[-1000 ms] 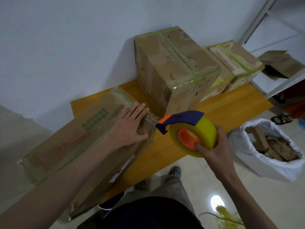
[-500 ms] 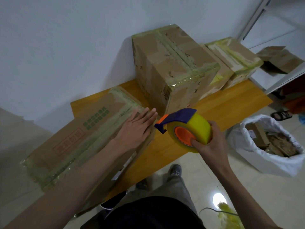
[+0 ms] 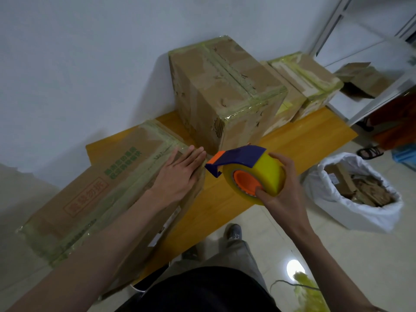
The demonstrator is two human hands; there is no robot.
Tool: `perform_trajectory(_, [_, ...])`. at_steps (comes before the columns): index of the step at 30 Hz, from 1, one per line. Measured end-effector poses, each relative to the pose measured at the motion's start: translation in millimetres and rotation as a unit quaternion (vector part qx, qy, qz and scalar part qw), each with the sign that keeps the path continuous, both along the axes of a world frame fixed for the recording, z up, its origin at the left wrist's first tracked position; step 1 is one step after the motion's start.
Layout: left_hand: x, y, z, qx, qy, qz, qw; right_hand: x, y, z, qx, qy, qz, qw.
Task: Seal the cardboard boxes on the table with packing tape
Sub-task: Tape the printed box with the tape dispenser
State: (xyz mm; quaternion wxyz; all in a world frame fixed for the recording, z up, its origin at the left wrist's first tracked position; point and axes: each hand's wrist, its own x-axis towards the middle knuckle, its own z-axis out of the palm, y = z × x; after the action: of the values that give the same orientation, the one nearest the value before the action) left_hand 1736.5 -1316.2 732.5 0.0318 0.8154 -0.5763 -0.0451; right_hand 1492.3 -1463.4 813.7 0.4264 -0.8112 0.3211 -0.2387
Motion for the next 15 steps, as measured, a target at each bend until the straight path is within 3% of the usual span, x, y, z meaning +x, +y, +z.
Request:
perform_trajectory(5, [1.6,-0.7,-0.4,-0.004,0.003,-0.008,1.0,-7.0,-4.6,0.9,-0.016,0.005,0.027,0.999])
perform_trajectory(8, [1.5,1.4,-0.9,-0.013,-0.002,-0.011,1.0,-4.2,-7.3,-0.3,-0.091,0.014,0.063,0.994])
perform_trajectory(12, [2.7,3.3,-4.9,-0.028,0.003,-0.01,1.0,6.6,-6.6,7.5,-0.189,0.093,0.095,0.973])
perform_trajectory(15, [1.6,3.0,-4.9,-0.045,0.023,-0.007,0.999,14.4,-3.7,14.8,-0.212,0.122,0.11,0.963])
